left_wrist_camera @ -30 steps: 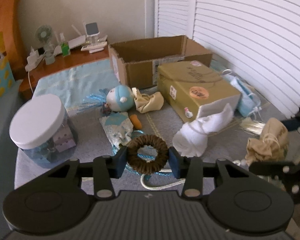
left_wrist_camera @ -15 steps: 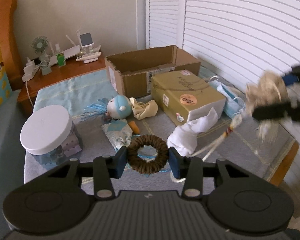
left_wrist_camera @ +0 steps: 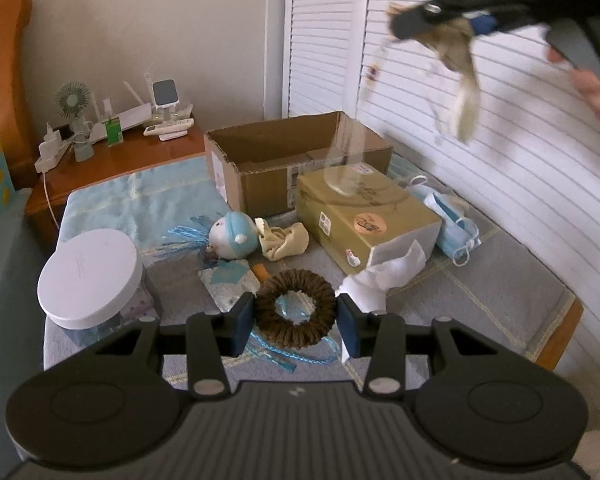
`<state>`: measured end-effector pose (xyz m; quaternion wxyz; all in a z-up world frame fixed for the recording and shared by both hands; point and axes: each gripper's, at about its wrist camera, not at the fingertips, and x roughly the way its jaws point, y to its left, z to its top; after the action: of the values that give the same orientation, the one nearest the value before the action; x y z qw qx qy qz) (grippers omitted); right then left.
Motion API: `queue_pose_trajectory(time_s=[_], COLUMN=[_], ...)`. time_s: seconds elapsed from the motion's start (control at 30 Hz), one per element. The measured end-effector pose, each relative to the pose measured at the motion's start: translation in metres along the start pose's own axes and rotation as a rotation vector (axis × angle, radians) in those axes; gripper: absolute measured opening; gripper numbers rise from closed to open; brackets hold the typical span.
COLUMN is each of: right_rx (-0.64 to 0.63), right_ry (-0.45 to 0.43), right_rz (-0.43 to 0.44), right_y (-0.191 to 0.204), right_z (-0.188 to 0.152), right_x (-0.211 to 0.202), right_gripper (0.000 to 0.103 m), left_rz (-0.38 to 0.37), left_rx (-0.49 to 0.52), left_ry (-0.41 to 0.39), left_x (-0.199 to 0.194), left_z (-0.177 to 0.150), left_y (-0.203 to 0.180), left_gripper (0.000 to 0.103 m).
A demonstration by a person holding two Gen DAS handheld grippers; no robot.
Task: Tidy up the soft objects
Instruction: 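Carry the pouch with the right tool and drop it into the cardboard box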
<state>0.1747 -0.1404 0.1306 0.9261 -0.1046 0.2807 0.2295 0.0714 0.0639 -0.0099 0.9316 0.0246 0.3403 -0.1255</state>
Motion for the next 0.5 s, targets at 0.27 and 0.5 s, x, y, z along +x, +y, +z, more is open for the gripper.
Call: queue_pose_trajectory(time_s=[0.27, 0.5], right_rx=[0.053, 0.103], right_ry=[0.027, 0.114], right_rz=[0.044, 0.085], right_y=[-0.024, -0.042], right_z=[0.050, 0.054], right_x=[0.076, 0.145], right_gripper=[0.085, 0.085], left_rz=[0.035, 0.066], left_rx=[-0.042, -0.075], left_ry=[-0.002, 0.024], left_x=[0.011, 0.026], left_z=[0.005, 0.005], left_y=[0.017, 0.029], left_gripper=[0.043, 0.043])
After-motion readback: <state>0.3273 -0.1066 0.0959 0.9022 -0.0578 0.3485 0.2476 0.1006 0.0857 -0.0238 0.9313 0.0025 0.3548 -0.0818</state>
